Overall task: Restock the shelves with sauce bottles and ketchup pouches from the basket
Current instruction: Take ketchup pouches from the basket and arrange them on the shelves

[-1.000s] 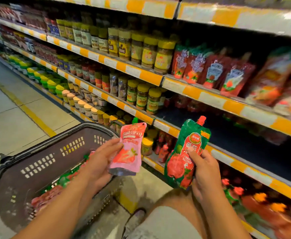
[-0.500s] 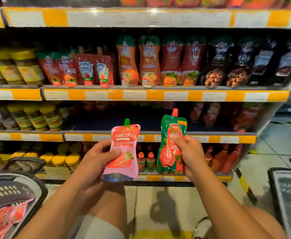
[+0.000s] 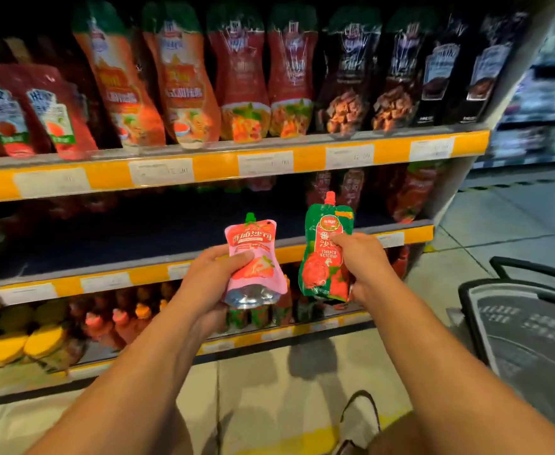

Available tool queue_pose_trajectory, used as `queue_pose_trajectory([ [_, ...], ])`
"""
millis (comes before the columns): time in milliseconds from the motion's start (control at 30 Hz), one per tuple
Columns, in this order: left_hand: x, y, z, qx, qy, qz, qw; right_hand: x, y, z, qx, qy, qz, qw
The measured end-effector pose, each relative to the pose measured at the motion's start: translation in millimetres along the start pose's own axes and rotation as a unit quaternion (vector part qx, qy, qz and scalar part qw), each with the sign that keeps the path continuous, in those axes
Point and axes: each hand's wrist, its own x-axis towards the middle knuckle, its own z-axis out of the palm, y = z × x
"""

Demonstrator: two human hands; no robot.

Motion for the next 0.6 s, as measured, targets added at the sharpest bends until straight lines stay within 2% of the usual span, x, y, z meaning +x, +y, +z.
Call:
queue_pose_trajectory([
  [267,54.0,-13.3,-8.6,-0.007,0.021,0.002,1.000,74.2,-10.3,-1.8,-0.070,0.011,-0.033,0.997],
  [400,87.6,-5.4,-5.6,-0.018,0.053,0.028,0.998,102.7,-15.5,-0.3,-0.056,0.017,-0.065,0.996],
  [600,133.5,12.0,22.6,-0.026,0.053,0.046,0.997,140.3,-17.7,2.3,-0.041,0.048,-0.100,0.993],
])
